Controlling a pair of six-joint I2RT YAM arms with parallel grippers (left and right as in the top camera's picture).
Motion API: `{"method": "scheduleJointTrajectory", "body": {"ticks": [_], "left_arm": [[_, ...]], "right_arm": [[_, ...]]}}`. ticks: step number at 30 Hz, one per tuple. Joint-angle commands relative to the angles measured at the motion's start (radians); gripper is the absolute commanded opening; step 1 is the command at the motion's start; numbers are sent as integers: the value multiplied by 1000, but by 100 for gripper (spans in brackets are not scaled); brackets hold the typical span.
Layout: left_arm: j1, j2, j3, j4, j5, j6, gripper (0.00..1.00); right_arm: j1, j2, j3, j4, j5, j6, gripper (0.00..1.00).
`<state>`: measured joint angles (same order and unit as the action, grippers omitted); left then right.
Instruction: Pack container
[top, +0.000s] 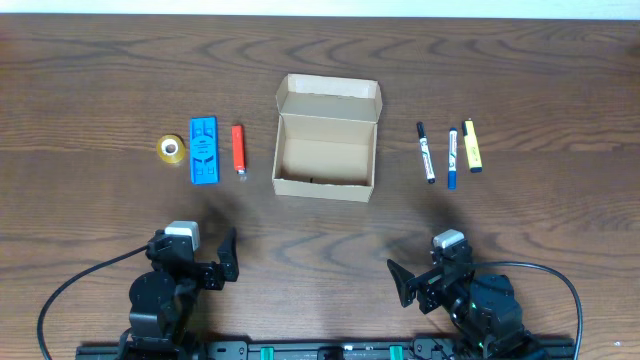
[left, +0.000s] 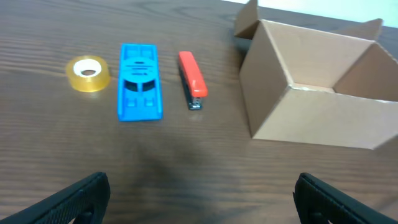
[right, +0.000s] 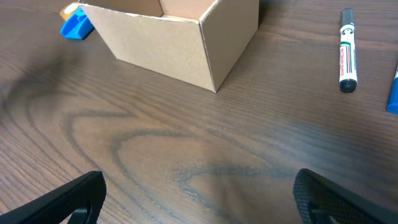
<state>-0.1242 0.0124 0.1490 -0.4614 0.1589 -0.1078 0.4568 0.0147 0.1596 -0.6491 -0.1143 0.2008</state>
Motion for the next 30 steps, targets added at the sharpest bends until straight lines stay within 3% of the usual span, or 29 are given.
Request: {"method": "scheduleJointTrajectory", "body": {"ticks": [1,10,24,30], "left_arm": [[6,24,3,-16,35,7,95],[6,325,232,-59,-16,84,95],[6,924,557,-93,-193,76,95],[6,1148,690,-68,-185,76,95]], "right_arm": [[8,-9,-3,1,6,-15,99],[8,-9,-3,1,6,-15,99],[8,-9,-3,1,6,-15,99],[8,-9,-3,1,6,-15,99]]}}
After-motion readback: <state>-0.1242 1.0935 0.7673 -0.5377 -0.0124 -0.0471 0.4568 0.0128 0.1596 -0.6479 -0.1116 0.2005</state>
